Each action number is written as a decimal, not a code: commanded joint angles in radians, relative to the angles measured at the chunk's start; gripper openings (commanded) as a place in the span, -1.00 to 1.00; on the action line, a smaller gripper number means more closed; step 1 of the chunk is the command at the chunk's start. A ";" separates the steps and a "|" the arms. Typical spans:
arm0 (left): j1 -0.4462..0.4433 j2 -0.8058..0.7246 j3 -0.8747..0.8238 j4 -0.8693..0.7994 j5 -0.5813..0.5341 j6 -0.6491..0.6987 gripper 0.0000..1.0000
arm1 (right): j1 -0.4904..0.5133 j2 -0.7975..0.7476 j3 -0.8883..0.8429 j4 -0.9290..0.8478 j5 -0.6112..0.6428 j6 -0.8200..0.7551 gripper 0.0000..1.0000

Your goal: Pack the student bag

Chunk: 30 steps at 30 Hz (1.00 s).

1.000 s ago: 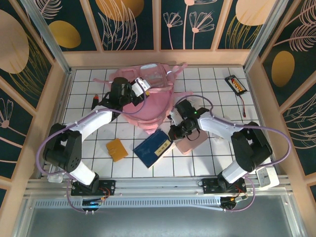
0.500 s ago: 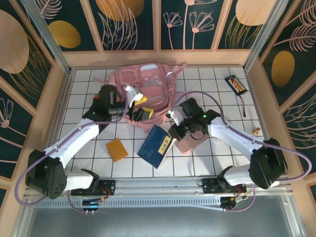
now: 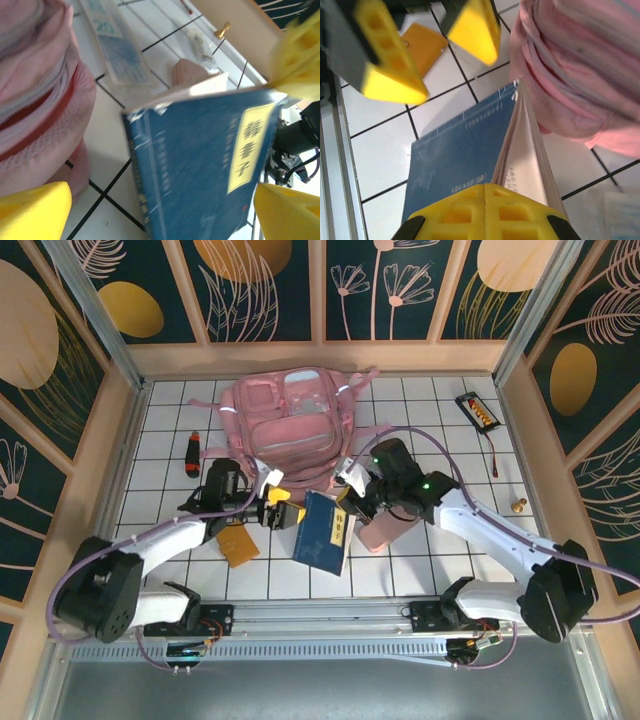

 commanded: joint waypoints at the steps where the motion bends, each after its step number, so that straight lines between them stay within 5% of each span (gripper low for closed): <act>1: 0.004 0.089 -0.015 0.073 0.016 -0.053 0.84 | 0.006 -0.040 -0.014 0.062 -0.004 -0.084 -1.00; 6: 0.004 0.114 -0.083 0.268 0.141 -0.126 0.84 | 0.008 -0.039 -0.014 0.066 -0.020 -0.104 -1.00; 10: 0.003 0.172 -0.041 0.207 0.206 -0.100 0.80 | 0.009 -0.010 0.001 0.087 0.076 -0.028 -1.00; 13: 0.002 0.201 -0.023 0.144 0.200 -0.098 0.79 | -0.014 0.060 0.036 0.037 0.151 0.055 -0.09; 15: 0.001 0.213 -0.022 0.142 0.178 -0.147 0.78 | -0.043 0.130 0.070 -0.007 0.171 0.160 0.14; 22: -0.040 0.206 0.011 -0.008 0.116 -0.250 0.68 | -0.131 0.212 0.020 -0.074 0.137 0.734 0.20; 30: -0.047 0.194 0.017 -0.017 0.089 -0.317 0.66 | -0.208 0.375 0.042 -0.148 0.124 0.736 0.17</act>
